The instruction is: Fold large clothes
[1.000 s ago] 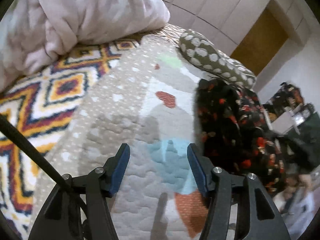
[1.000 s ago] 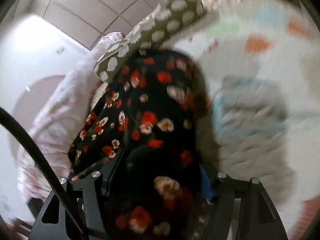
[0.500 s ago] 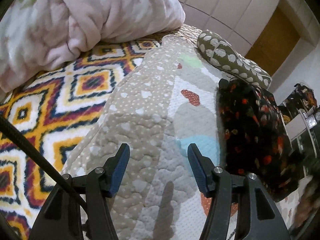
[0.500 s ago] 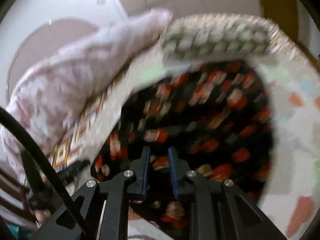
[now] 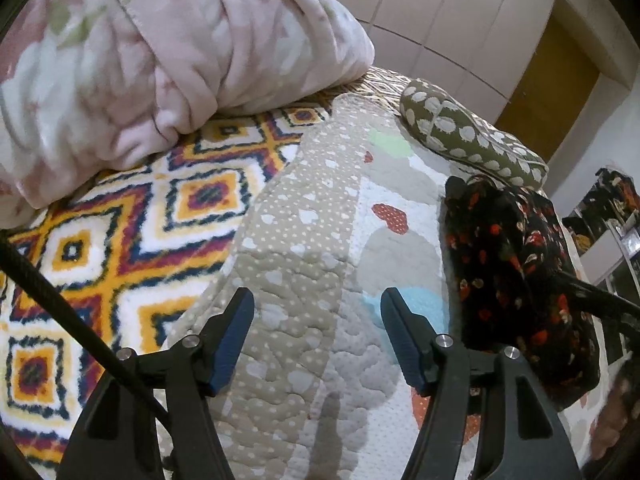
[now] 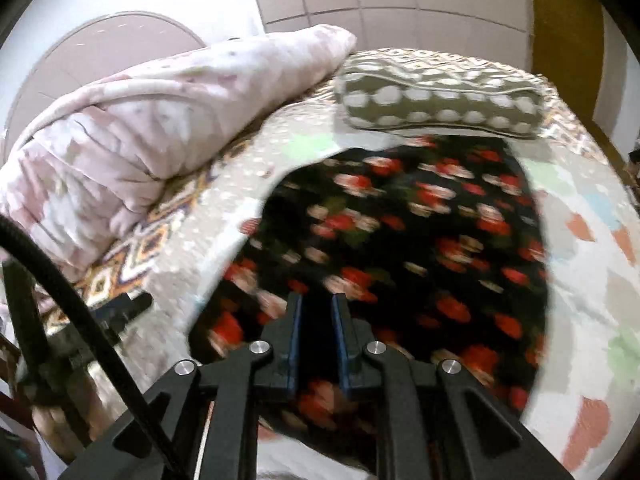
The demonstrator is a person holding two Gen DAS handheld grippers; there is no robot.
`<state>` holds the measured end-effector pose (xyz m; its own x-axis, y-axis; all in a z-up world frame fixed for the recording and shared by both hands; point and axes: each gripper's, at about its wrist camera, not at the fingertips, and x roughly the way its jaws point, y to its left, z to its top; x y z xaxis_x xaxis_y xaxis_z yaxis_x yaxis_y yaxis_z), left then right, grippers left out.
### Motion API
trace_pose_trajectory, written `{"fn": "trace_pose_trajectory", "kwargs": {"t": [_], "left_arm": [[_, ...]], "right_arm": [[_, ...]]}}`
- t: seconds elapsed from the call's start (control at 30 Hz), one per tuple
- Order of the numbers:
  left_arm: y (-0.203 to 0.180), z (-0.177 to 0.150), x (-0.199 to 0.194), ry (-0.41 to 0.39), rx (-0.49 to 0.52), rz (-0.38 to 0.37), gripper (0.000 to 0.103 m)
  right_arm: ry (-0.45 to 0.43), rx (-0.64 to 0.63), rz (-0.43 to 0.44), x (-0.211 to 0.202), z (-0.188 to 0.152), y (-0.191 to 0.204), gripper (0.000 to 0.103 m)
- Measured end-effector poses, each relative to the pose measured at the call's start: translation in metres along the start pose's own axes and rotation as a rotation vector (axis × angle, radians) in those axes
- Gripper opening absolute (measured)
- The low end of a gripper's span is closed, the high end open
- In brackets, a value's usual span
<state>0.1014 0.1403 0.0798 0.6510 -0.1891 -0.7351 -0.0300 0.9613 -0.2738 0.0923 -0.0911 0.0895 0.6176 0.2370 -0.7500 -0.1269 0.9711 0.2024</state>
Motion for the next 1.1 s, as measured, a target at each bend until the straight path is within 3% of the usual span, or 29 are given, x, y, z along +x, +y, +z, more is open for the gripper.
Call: {"fn": "trace_pose_trajectory", "kwargs": {"t": [0.13,0.2,0.27,0.37,0.47,0.6,0.73,0.93,1.1], "left_arm": [[0.004,0.000,0.001,-0.003,-0.008,0.015,0.065],[0.003,0.000,0.001,-0.006,-0.002,0.021,0.065],[0.002,0.000,0.002,-0.006,0.002,0.020,0.065],[0.000,-0.001,0.003,-0.006,0.009,0.023,0.065],[-0.002,-0.002,0.004,-0.003,0.011,0.024,0.067],[-0.006,-0.006,0.008,0.009,0.027,0.033,0.068],[-0.010,-0.009,0.013,0.023,0.044,0.042,0.068],[-0.011,-0.010,0.014,0.021,0.051,0.046,0.068],[-0.008,-0.009,0.013,0.022,0.042,0.045,0.068]], "right_arm": [[0.091,0.012,0.028,0.052,-0.001,0.013,0.016],[0.086,0.017,0.043,0.059,-0.006,0.013,0.015],[0.078,0.010,0.038,0.049,-0.001,0.012,0.015],[-0.025,0.066,0.077,0.000,0.001,-0.006,0.018],[-0.081,0.116,0.048,-0.038,-0.010,-0.033,0.019],[-0.070,0.170,0.037,-0.058,-0.043,-0.063,0.019],[-0.039,0.206,0.033,-0.047,-0.078,-0.087,0.018],[-0.049,0.146,-0.034,-0.060,-0.069,-0.072,0.020],[-0.083,0.089,0.016,-0.055,-0.044,-0.035,0.020]]}}
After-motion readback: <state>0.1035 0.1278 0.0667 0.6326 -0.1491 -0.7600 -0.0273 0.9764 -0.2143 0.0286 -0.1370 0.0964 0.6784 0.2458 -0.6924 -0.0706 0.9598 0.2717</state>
